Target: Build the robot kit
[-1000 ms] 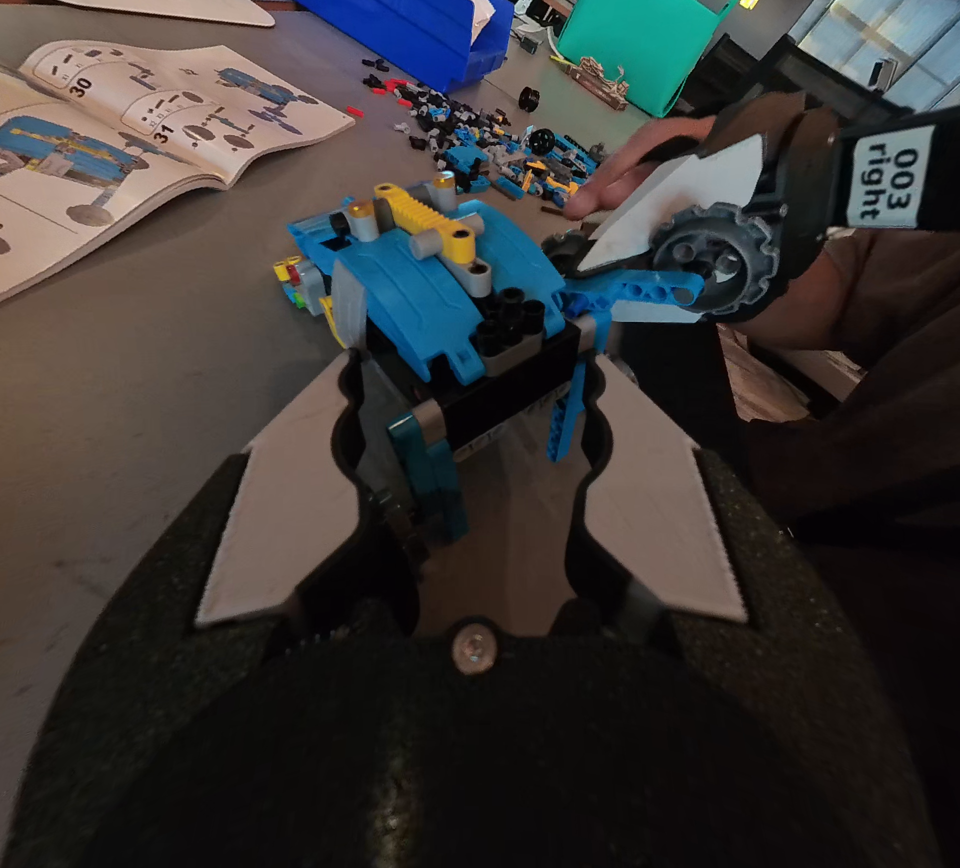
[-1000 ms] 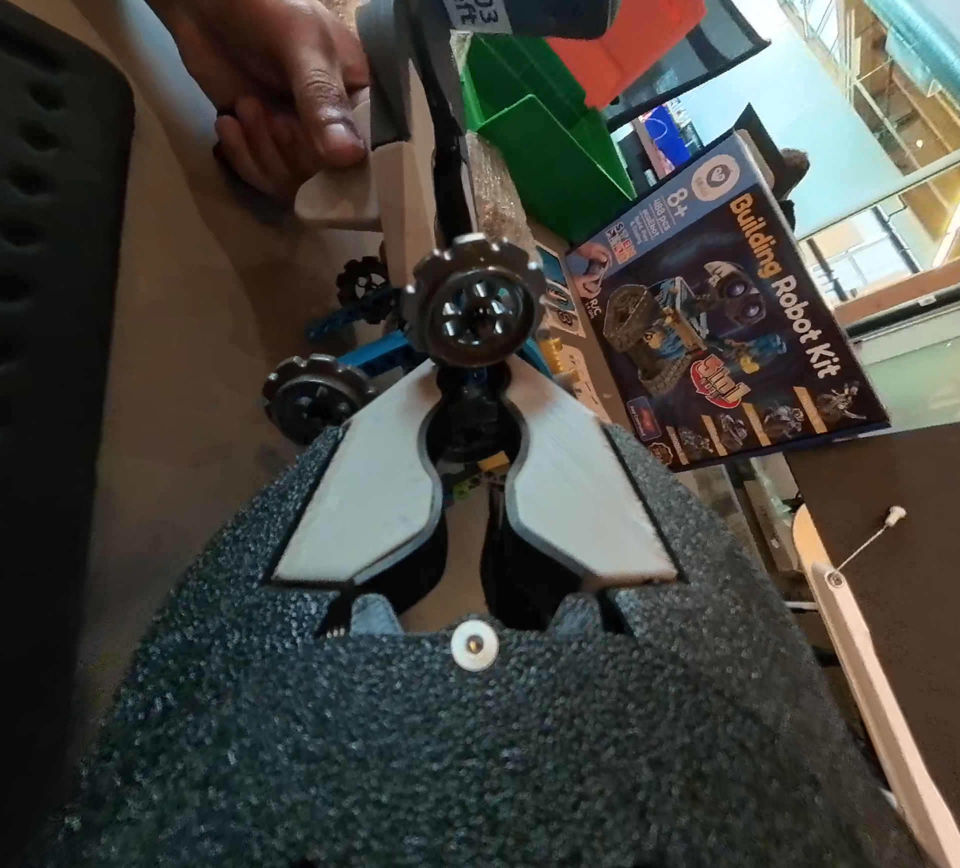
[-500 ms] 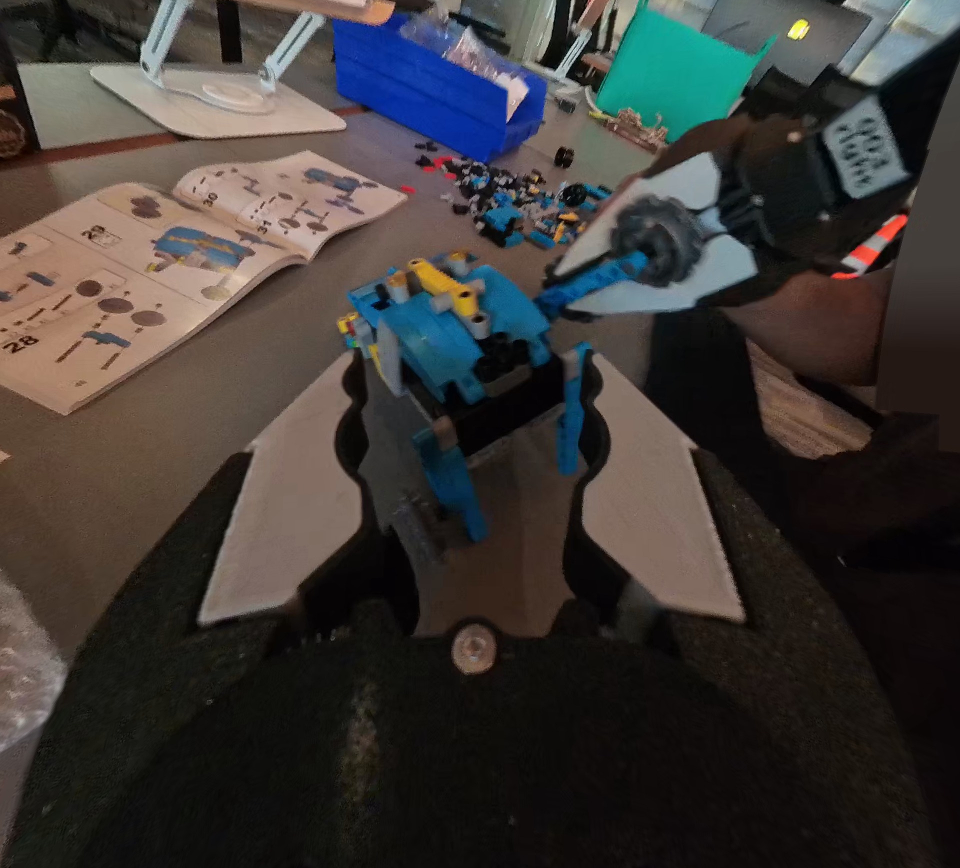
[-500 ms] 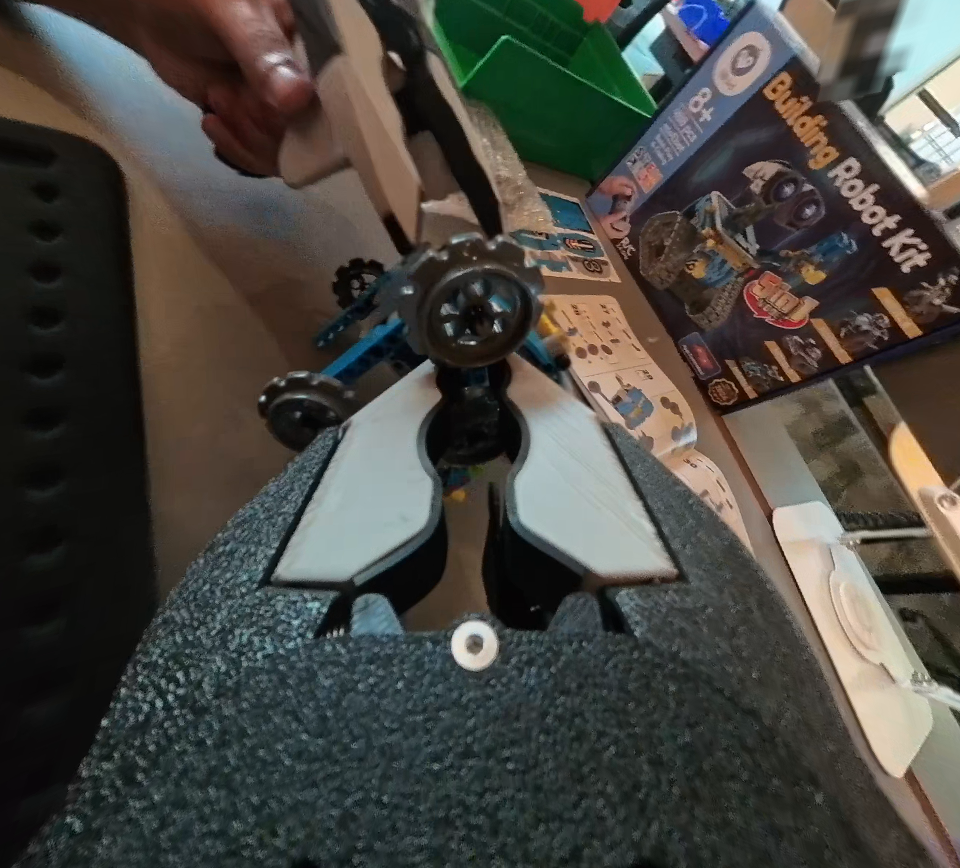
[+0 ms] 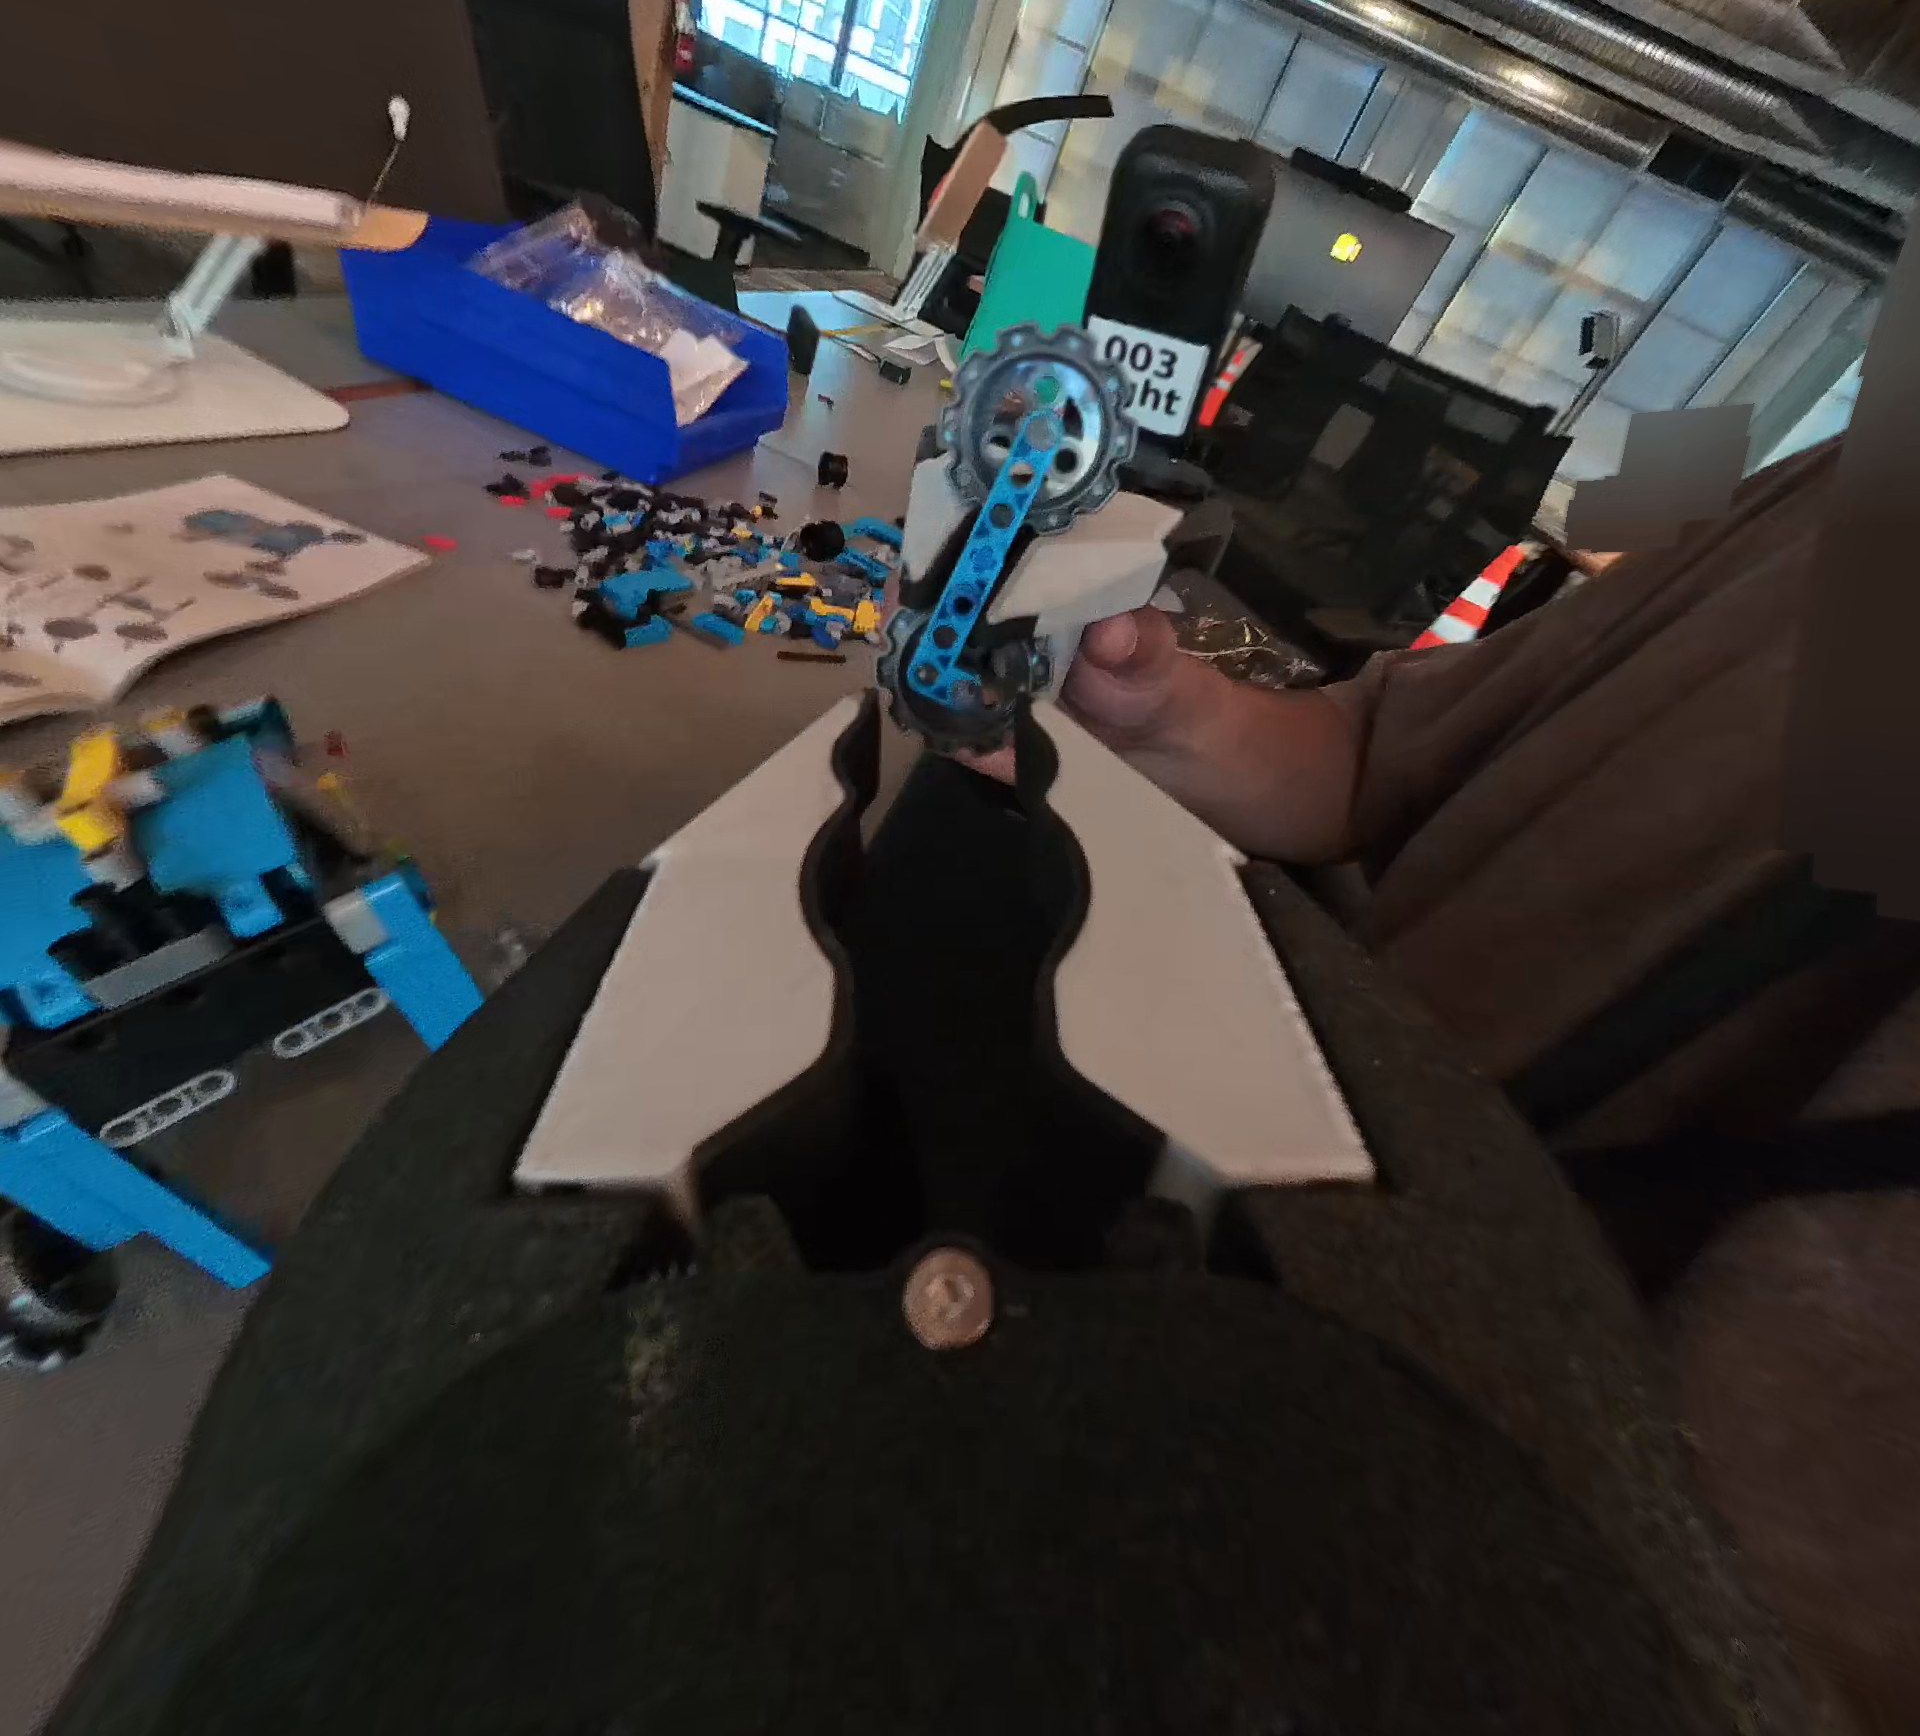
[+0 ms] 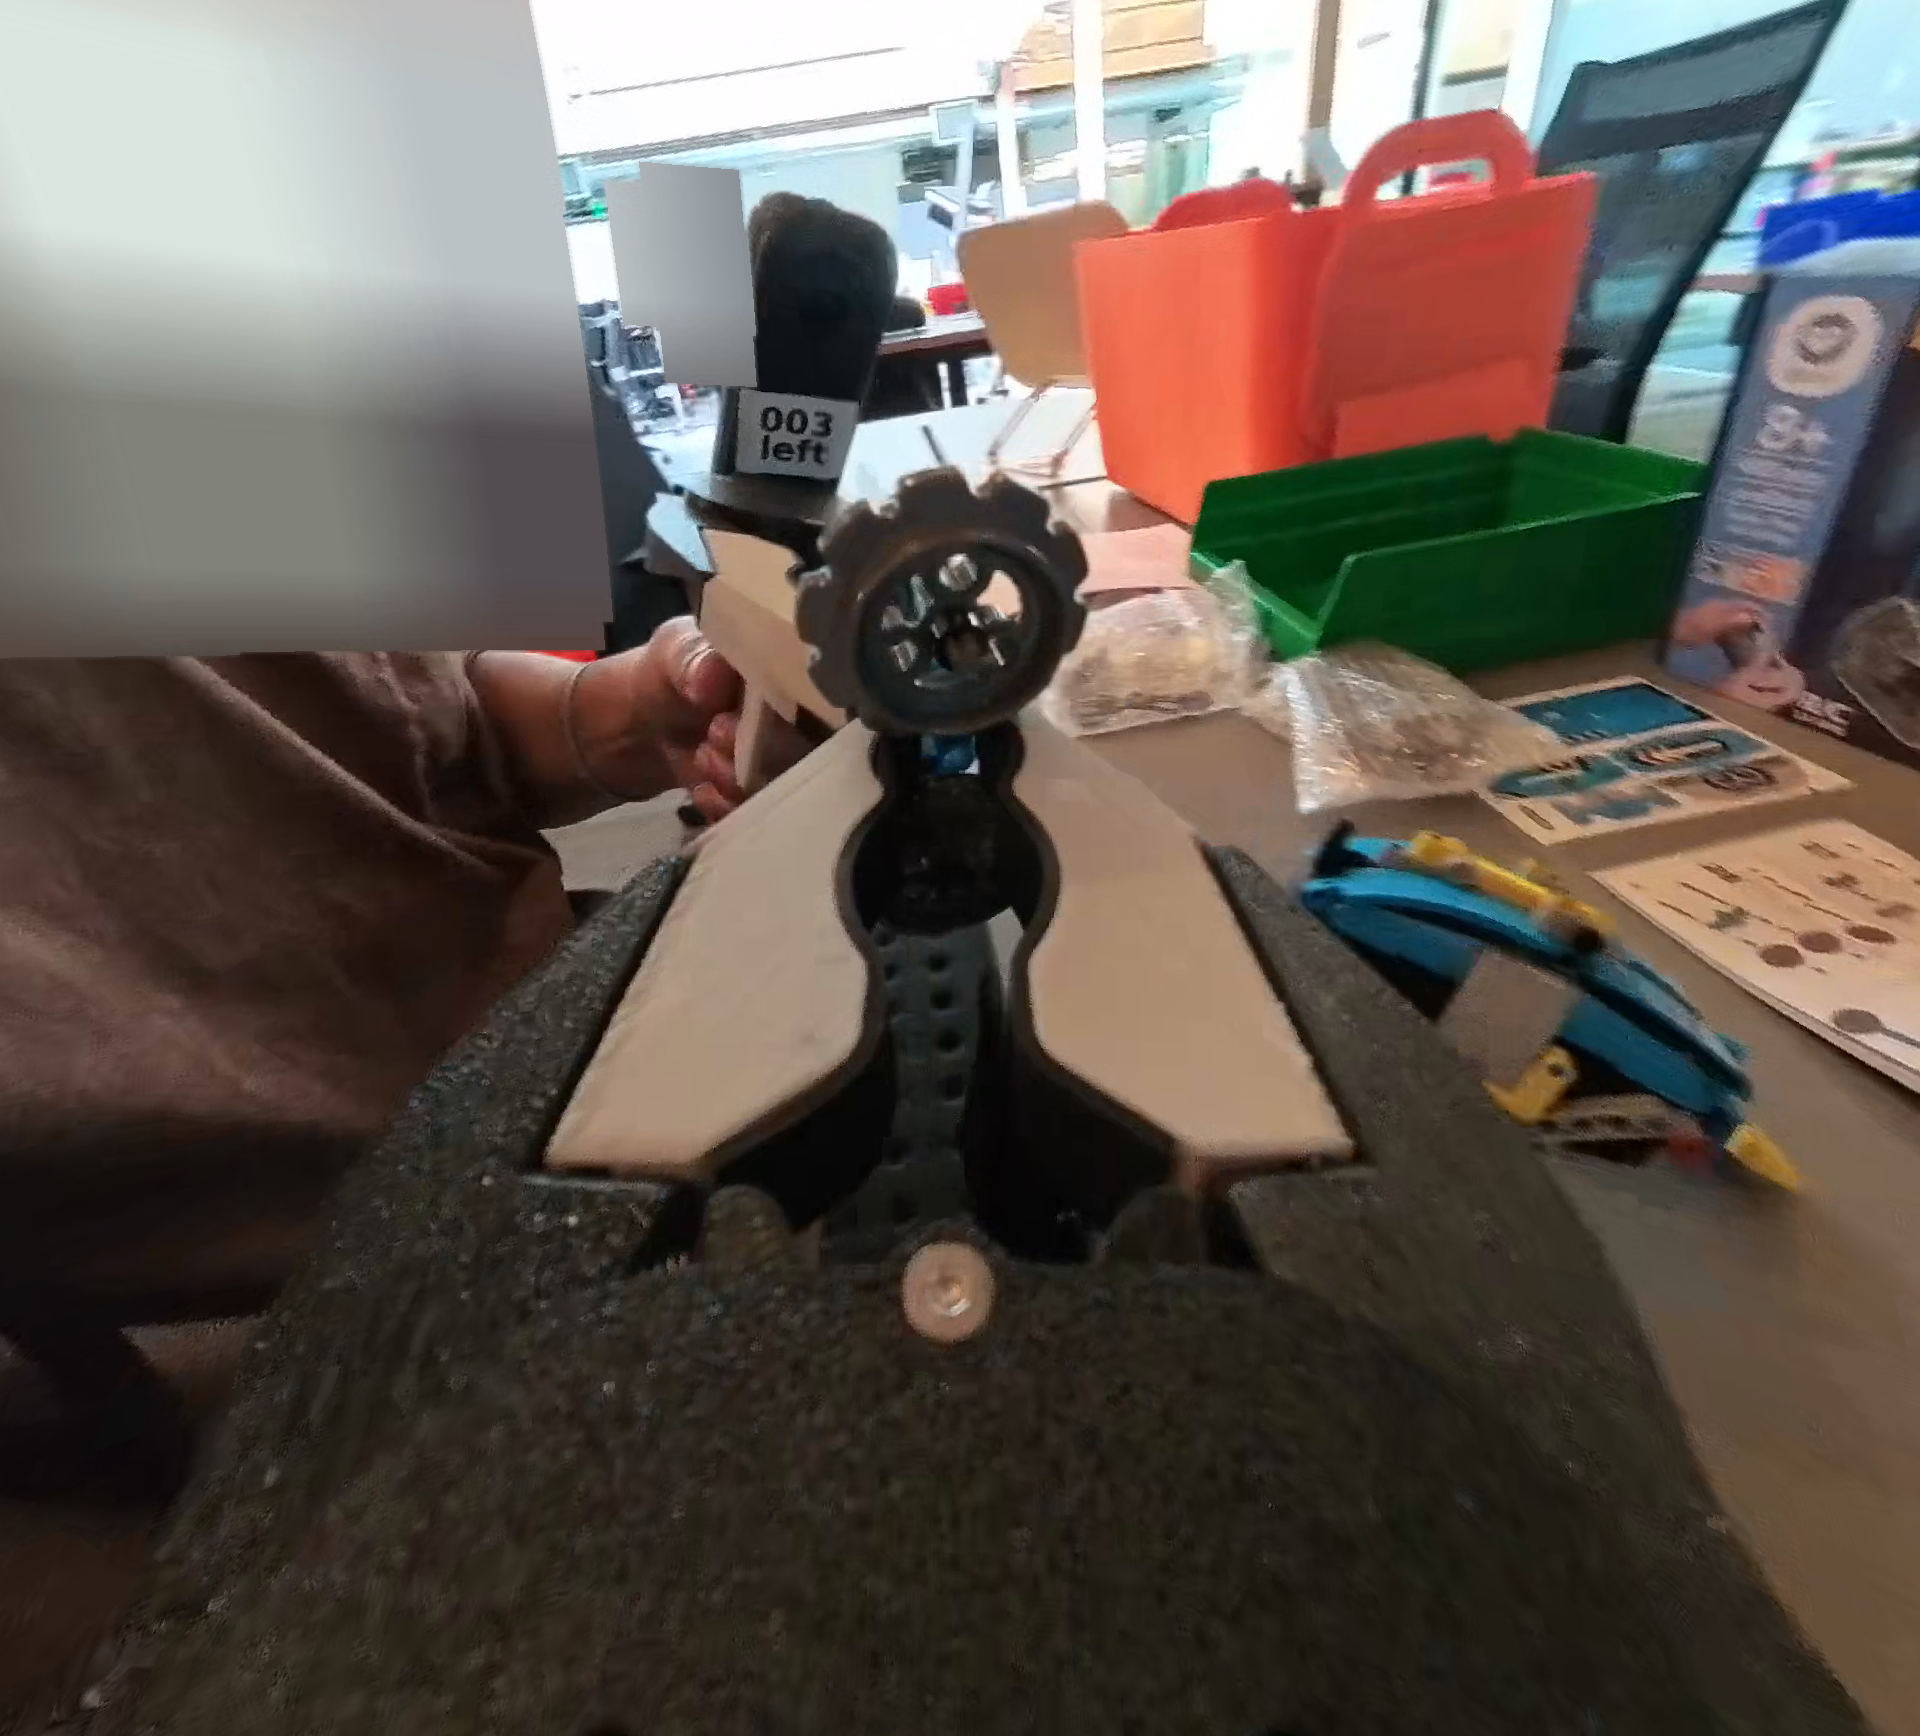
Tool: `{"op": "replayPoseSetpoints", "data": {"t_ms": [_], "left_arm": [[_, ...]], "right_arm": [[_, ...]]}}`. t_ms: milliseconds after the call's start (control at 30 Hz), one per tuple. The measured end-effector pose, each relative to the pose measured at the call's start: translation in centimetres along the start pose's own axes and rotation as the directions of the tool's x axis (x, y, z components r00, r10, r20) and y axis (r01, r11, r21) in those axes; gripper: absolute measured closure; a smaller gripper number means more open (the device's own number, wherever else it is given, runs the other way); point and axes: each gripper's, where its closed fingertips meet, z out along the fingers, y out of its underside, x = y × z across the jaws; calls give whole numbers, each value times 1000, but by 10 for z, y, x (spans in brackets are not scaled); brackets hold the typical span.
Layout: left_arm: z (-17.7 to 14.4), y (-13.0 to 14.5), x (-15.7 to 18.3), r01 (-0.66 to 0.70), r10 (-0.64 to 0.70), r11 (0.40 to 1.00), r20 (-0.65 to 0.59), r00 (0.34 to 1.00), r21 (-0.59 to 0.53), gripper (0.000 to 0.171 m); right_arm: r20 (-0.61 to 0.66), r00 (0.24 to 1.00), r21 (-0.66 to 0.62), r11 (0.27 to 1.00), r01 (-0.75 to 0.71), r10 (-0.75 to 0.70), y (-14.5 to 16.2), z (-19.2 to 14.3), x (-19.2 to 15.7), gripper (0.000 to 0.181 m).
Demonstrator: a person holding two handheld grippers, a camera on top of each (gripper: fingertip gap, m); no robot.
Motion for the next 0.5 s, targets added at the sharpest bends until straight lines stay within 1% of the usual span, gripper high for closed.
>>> {"op": "replayPoseSetpoints", "data": {"t_ms": [67,100,133,167,233,267,333,400,500], "left_arm": [[0,-1,24,-81,81,997,27,996,-5,159],[0,-1,35,-124,124,992,49,991,-14,167],[0,0,45,-161,162,987,69,984,-18,171],[0,-1,56,-191,192,981,86,978,-13,171],[-1,0,76,-228,228,974,107,968,-14,171],[-1,1,85,-241,242,970,111,964,-27,170],[-3,2,101,-259,261,965,121,958,-38,159],[-5,0,116,-275,278,961,124,953,-40,157],[-6,2,132,-297,303,953,115,946,-65,162]], "right_arm": [[16,1000,11,1000,5,-5,-7,-6,-20,170],[33,999,25,1000,-5,4,-11,-11,-30,170],[56,998,40,999,-20,18,-16,-15,-40,170],[78,997,46,999,-29,25,-19,-19,-50,171],[84,996,36,999,9,-12,-21,-25,-67,170],[81,996,37,999,34,-37,-23,-28,-75,171],[80,994,36,997,65,-68,-26,-33,-90,171],[91,993,36,996,77,-80,-27,-37,-103,171],[111,987,41,993,109,-113,-31,-40,-125,172]]}}
